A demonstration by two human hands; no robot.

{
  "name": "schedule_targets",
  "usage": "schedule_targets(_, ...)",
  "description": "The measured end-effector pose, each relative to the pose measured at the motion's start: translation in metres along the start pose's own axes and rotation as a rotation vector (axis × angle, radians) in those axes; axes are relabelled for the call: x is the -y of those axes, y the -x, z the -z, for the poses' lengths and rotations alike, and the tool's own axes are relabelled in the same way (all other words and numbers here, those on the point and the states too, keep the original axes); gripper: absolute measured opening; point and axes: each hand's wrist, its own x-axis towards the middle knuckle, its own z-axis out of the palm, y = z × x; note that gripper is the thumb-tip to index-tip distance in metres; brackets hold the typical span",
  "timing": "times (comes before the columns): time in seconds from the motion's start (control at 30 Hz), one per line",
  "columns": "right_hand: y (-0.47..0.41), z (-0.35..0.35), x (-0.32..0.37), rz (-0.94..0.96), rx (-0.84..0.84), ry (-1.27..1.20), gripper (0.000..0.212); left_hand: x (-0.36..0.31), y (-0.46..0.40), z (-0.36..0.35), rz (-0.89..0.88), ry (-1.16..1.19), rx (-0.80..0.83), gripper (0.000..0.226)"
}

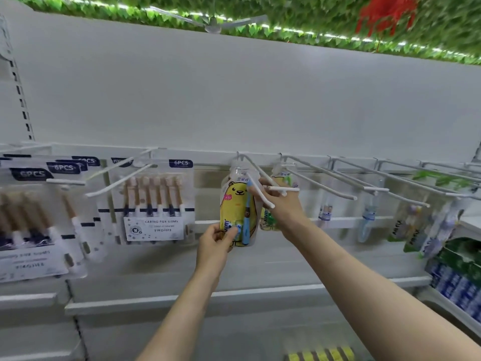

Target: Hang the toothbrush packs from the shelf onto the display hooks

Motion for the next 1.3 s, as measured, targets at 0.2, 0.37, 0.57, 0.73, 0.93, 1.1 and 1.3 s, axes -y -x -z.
schedule_targets(0.2, 0.03, 0.025, -0.004, -0.011, 0.066, 0.129, 0.038, 0.011, 0.026, -0.006, 0.06, -0.175, -0.145, 0.04)
schedule_targets(0.37, 0.079, 0.1, -0.016, -0.136, 0.133, 0.586, 0.056, 0.016, 0.074, -0.035, 0.228, -0.576, -0.042, 0.067)
schedule_targets(0.57, 0.153, 0.239, -0.003, -0.065, 0.245, 1.244, 0.056, -0.021, 0.16, -0.134, -0.038, -1.004, 0.33, 0.063)
schedule_targets(0.73, 0.229, 0.361, 0.021, -0.031, 0.182, 1.45, 0.055, -0.054, 0.242, -0.238, -0.255, -1.126, 0.462, 0.066)
schedule_targets(0.93, 0.315, 0.491, 0.054, -0.011, -0.003, 1.55, 0.056, -0.061, 0.324, -0.355, -0.438, -1.132, 0.57, 0.066)
schedule_targets(1.1, 0.366, 0.579, 0.064, -0.057, -0.113, 1.54, 0.058, -0.061, 0.369, -0.438, -0.537, -1.117, 0.667, 0.067)
schedule_targets(1.3, 0.395, 0.677, 0.049, -0.171, -0.216, 1.418, 0.059, -0.057, 0.397, -0.542, -0.67, -1.069, 0.815, 0.067)
